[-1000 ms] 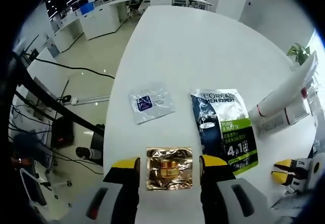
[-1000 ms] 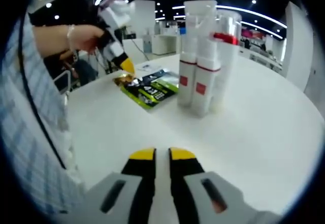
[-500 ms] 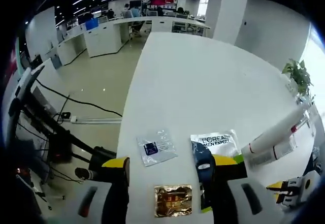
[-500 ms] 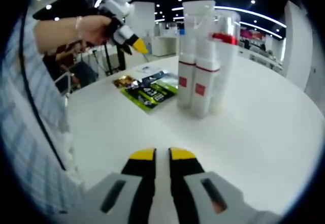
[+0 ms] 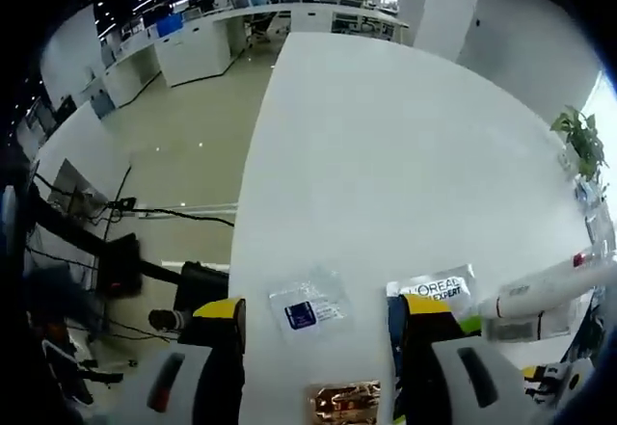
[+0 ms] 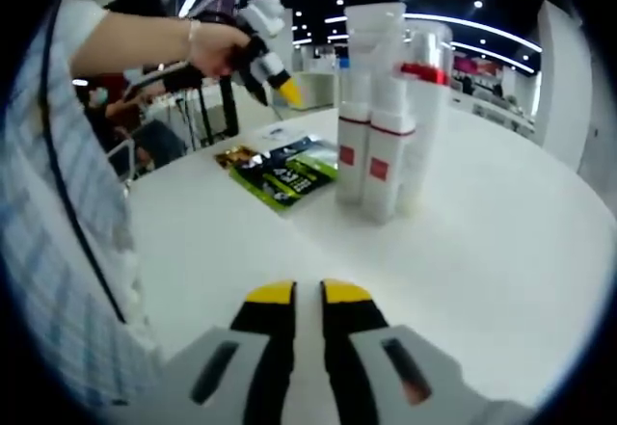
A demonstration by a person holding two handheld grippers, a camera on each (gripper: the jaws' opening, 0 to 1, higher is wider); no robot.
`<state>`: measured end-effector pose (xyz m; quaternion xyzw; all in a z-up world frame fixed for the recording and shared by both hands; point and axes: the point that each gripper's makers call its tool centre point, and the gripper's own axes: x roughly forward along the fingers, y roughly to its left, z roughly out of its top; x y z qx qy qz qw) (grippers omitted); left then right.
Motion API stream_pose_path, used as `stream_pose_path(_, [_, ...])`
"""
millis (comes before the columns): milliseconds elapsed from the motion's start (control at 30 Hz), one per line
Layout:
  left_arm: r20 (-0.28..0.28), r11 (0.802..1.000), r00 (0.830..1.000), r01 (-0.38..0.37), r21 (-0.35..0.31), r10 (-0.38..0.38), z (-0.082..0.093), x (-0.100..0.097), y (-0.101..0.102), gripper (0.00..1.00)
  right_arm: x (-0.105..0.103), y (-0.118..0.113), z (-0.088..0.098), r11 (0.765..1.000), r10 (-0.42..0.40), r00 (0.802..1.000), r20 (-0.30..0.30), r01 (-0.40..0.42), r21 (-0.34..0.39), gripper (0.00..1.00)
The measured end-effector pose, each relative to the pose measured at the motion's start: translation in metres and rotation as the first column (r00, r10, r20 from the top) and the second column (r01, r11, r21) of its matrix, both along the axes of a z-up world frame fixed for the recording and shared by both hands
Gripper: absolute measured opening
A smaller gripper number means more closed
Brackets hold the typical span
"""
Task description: Arrange the skincare products in the storage area until every visible bottle or jar stands upright without overlapping.
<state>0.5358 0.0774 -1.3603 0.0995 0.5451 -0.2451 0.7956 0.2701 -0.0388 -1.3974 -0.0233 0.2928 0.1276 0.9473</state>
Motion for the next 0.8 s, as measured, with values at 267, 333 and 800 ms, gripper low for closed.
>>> stream_pose_path(267, [-0.078, 0.995, 0.997, -0.004, 0.098, 0.011, -0.016, 0.008, 0.008, 0.66, -0.001, 0.000, 0.000, 1.000, -0.002, 1.000, 0.005, 0.002, 0.010, 0.09])
stream_pose_path(333, [-0.119, 0.995, 0.993, -0.015, 0.100, 0.027, -0.019, 0.004, 0.008, 0.64, -0.001, 0.000, 0.000, 1.000, -0.001, 1.000, 0.006, 0.001, 0.013, 0.09])
stream_pose_path(800, [-0.226, 0.968, 0.963, -0.090, 0.235, 0.145, -0.045, -0.002, 0.011, 0.62, 0.000, 0.000, -0.001, 1.000, 0.000, 1.000, 0.010, 0.000, 0.023, 0.09])
